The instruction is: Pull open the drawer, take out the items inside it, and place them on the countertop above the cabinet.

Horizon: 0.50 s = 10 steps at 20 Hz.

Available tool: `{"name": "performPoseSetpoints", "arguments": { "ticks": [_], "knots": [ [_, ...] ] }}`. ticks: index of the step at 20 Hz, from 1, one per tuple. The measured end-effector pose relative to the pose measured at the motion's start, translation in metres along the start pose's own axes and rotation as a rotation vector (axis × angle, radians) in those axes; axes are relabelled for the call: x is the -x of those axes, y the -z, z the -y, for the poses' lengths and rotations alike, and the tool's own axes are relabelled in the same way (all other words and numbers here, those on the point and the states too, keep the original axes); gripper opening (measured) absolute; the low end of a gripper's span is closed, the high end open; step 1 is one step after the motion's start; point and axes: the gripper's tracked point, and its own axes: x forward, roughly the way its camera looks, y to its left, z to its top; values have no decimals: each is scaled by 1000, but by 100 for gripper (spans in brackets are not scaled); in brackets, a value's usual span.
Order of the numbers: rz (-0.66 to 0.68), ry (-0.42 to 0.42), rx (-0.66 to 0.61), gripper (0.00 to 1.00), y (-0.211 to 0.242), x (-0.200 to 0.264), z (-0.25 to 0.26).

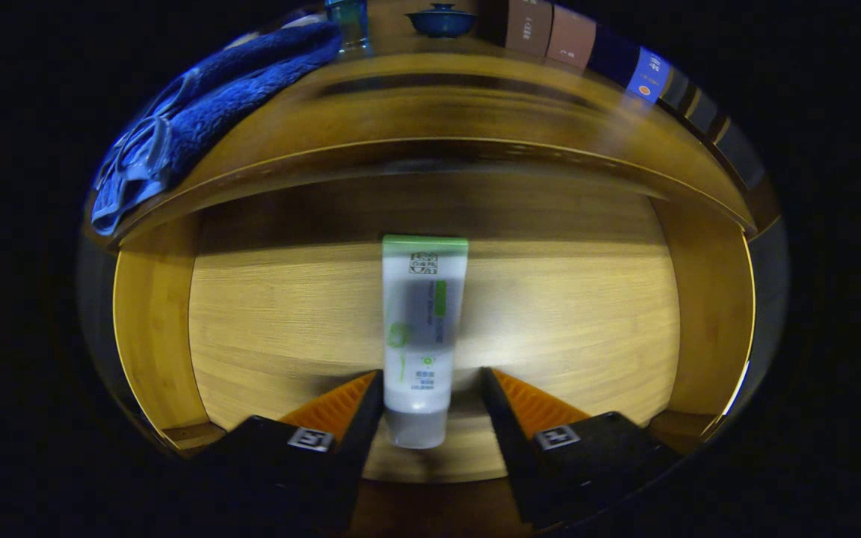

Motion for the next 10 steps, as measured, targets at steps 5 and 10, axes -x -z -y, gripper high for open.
{"name": "performPoseSetpoints", "arguments": {
  "ticks": [5, 10],
  "knots": [
    [14, -21, -9, 50, -1, -1, 1],
    [74, -55, -4, 44, 1, 28, 0]
  ]
}}
